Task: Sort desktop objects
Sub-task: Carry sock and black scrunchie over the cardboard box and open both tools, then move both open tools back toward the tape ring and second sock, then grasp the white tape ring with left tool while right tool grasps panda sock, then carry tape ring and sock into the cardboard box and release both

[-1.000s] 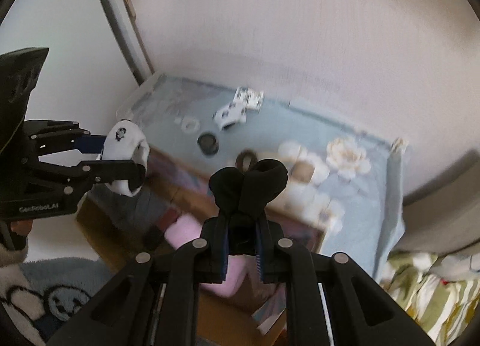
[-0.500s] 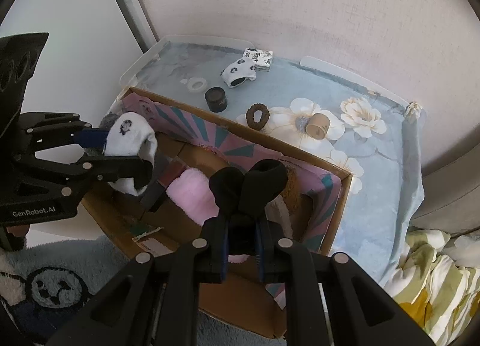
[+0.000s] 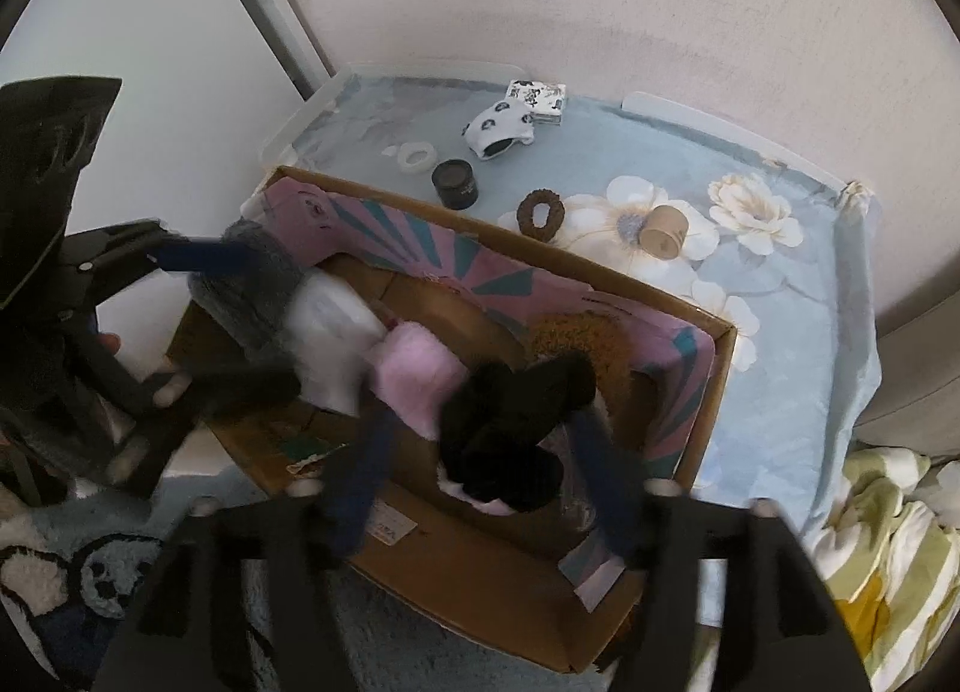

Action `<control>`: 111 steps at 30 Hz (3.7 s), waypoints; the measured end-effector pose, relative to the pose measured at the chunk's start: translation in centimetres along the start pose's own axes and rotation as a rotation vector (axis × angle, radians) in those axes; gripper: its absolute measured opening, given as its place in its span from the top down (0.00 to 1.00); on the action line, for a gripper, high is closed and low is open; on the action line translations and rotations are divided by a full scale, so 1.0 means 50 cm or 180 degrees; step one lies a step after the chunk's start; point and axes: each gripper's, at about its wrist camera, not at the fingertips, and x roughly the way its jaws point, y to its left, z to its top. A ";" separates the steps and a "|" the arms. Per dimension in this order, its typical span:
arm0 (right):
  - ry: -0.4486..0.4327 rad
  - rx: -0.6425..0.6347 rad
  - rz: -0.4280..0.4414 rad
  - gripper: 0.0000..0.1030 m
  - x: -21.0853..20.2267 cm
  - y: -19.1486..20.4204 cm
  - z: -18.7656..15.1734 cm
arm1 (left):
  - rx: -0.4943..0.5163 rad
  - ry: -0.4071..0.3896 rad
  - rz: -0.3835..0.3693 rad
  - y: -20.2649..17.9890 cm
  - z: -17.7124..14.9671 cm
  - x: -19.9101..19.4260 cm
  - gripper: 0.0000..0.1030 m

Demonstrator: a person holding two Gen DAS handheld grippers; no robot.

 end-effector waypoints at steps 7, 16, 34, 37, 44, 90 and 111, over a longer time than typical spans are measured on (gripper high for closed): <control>-0.0111 0.0143 -0.0062 0.39 -0.025 -0.032 0.012 | -0.0141 -0.0081 0.0065 0.034 0.018 -0.010 0.00; -0.0309 0.0156 -0.0060 0.39 -0.052 -0.046 0.045 | -0.0226 -0.0281 0.0232 0.084 0.055 -0.052 0.00; -0.0326 0.0052 -0.0021 0.39 -0.015 -0.046 0.244 | 0.0311 -0.0472 0.0744 0.254 0.267 -0.050 0.01; -0.0283 0.0123 0.0106 0.39 0.012 -0.047 0.301 | 0.0318 -0.0434 0.0773 0.287 0.304 -0.024 0.01; -0.0079 0.0250 0.0130 0.39 0.124 -0.051 0.405 | 0.0369 -0.0212 0.0606 0.360 0.328 0.098 0.03; 0.0315 0.0944 0.0181 0.80 0.365 -0.080 0.439 | 0.0966 -0.0228 0.0111 0.332 0.221 0.296 0.62; -0.0120 0.0763 0.0323 0.83 0.129 -0.065 0.406 | 0.0646 -0.0604 0.0315 0.302 0.258 0.030 0.62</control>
